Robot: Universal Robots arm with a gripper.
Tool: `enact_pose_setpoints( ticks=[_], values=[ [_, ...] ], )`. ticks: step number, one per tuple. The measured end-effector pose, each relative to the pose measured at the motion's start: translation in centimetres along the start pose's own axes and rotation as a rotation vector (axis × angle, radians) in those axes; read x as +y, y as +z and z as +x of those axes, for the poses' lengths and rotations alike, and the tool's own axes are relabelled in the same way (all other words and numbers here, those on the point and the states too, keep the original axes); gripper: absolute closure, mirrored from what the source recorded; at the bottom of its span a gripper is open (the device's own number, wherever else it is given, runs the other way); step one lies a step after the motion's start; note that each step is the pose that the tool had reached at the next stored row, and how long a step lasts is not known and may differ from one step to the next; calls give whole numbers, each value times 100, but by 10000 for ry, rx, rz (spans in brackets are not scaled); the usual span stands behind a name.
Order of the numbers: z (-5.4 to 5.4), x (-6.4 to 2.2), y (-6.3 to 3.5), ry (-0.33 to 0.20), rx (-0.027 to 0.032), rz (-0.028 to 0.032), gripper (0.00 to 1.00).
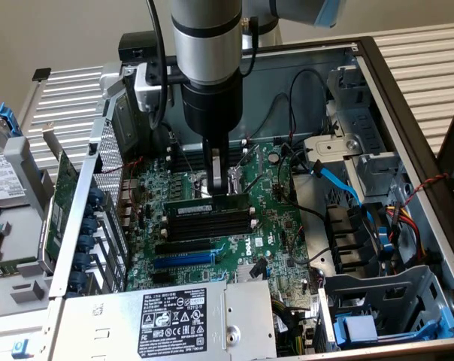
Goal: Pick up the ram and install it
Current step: 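Insert the ram into the slot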
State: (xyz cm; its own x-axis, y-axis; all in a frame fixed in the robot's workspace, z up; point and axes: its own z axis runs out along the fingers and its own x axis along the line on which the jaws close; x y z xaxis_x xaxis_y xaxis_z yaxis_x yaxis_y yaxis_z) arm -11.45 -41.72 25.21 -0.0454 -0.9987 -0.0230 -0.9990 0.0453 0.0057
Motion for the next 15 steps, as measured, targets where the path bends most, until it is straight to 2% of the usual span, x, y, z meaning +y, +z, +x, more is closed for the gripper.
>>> enact_pose_setpoints(
  ticks=[15],
  values=[
    [49, -2, 84, 0, 1, 0, 88]
  ],
)
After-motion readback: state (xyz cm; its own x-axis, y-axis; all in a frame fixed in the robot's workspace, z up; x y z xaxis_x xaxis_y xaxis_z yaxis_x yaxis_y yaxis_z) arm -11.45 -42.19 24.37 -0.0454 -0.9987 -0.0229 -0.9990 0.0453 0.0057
